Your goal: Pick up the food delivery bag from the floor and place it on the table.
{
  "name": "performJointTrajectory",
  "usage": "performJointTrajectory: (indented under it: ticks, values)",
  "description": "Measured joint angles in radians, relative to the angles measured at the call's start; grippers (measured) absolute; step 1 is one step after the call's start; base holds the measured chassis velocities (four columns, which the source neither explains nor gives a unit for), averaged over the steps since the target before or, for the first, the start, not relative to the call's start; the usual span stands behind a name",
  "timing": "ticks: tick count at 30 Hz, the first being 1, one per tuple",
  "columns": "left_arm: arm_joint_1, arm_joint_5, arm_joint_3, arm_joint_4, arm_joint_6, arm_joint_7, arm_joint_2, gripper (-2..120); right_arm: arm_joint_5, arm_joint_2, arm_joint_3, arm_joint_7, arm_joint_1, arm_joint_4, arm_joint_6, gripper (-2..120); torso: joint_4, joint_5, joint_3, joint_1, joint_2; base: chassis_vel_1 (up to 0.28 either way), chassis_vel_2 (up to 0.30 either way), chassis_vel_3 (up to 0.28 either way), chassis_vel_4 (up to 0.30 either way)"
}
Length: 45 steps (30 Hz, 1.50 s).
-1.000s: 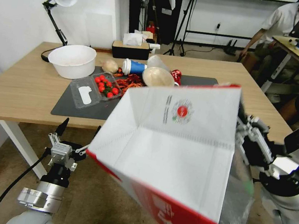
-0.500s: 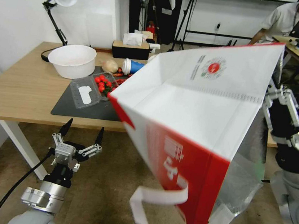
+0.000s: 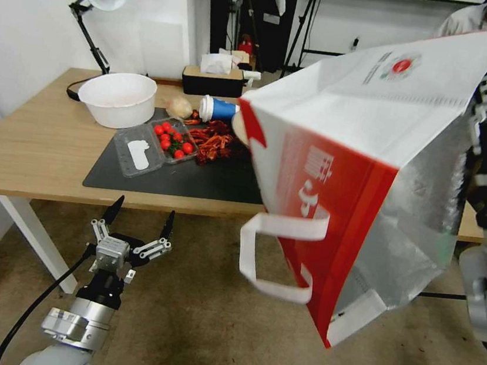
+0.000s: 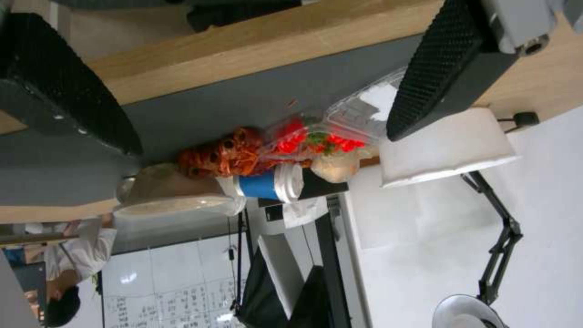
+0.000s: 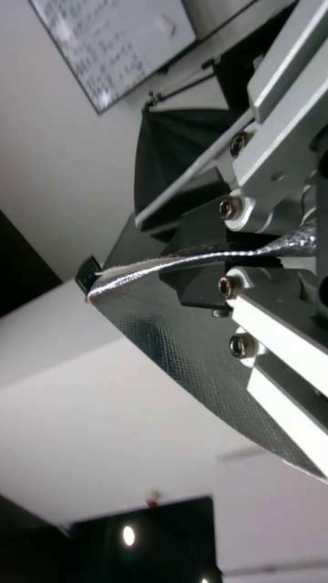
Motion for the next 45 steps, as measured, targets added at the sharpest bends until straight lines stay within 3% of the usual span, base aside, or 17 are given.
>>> performJointTrajectory:
  ticks: [16,29,39,45]
  values:
    - [0.009,0.019,0.007,-0.005,-0.009,0.004,-0.008,100,0.047,-0.042,-0.002,0.327,0.139,-0.121,-0.031,0,0.0000,0.0001,0.000,0.000,0.000,0.000,0.000,0.000,0.000]
    - [0.012,0.019,0.007,-0.009,-0.012,0.004,-0.004,100,0.041,-0.123,-0.010,0.351,0.183,-0.289,-0.047,0,0.0000,0.0000,0.000,0.000,0.000,0.000,0.000,0.000,0.000]
    - [0.008,0.020,0.012,-0.009,-0.014,0.005,-0.003,100,0.016,-0.160,-0.041,0.305,0.205,-0.373,-0.074,0,-0.0001,-0.0001,0.000,0.000,0.000,0.000,0.000,0.000,0.000]
    - [0.008,0.020,0.012,-0.007,-0.014,0.005,0.000,100,0.001,-0.161,-0.051,0.260,0.217,-0.402,-0.075,17,-0.0001,0.0000,0.000,0.000,0.000,0.000,0.000,0.000,0.000]
